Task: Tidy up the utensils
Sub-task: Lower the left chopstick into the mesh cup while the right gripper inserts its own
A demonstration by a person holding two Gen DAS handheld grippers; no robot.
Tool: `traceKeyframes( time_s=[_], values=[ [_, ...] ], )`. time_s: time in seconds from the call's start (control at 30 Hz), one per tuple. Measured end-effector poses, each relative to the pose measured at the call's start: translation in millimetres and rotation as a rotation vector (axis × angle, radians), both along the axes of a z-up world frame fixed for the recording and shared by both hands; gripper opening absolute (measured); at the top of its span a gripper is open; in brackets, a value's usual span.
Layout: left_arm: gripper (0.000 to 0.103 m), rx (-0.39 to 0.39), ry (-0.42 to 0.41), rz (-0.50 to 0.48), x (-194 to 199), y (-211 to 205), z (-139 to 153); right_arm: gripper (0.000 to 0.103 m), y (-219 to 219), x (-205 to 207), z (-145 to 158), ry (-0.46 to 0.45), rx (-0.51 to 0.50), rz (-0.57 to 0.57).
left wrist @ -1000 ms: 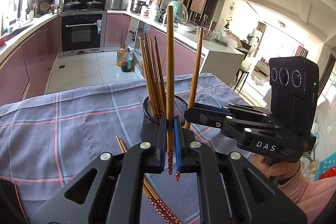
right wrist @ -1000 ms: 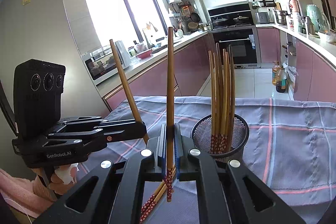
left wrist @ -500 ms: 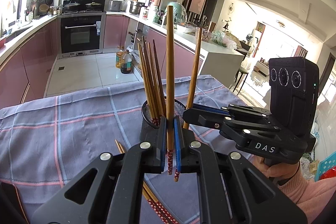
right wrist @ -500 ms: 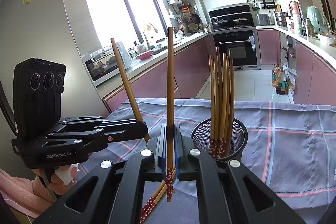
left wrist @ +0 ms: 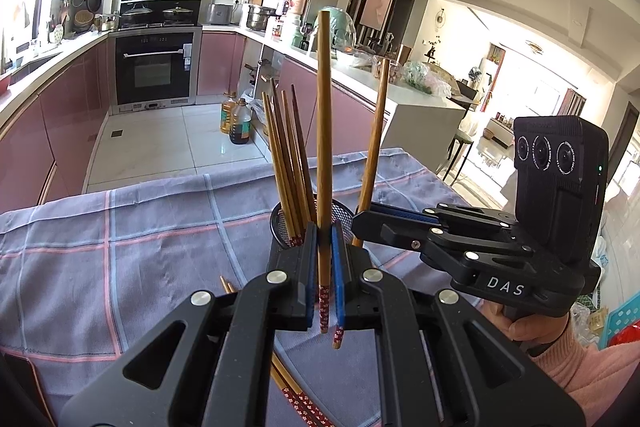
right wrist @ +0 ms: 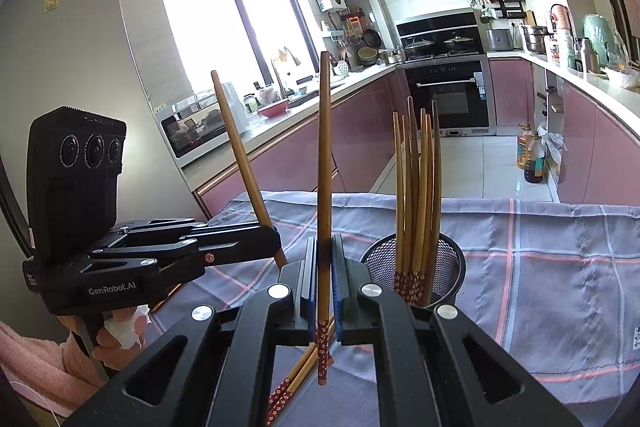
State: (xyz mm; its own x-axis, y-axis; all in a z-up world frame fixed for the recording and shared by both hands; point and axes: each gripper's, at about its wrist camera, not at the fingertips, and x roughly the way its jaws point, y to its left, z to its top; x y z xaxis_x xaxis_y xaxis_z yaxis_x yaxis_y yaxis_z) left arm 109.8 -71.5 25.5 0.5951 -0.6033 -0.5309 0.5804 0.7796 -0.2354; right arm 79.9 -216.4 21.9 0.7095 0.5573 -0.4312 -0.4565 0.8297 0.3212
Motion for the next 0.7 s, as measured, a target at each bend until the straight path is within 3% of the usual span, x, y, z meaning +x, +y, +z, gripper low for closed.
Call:
traceKeyframes(
  time_s=[0.7],
  values=[
    [0.008, -0.027, -0.033, 0.008, 10, -1, 18, 0.006, -7, 10, 12, -0.040, -0.003, -0.012]
  ],
)
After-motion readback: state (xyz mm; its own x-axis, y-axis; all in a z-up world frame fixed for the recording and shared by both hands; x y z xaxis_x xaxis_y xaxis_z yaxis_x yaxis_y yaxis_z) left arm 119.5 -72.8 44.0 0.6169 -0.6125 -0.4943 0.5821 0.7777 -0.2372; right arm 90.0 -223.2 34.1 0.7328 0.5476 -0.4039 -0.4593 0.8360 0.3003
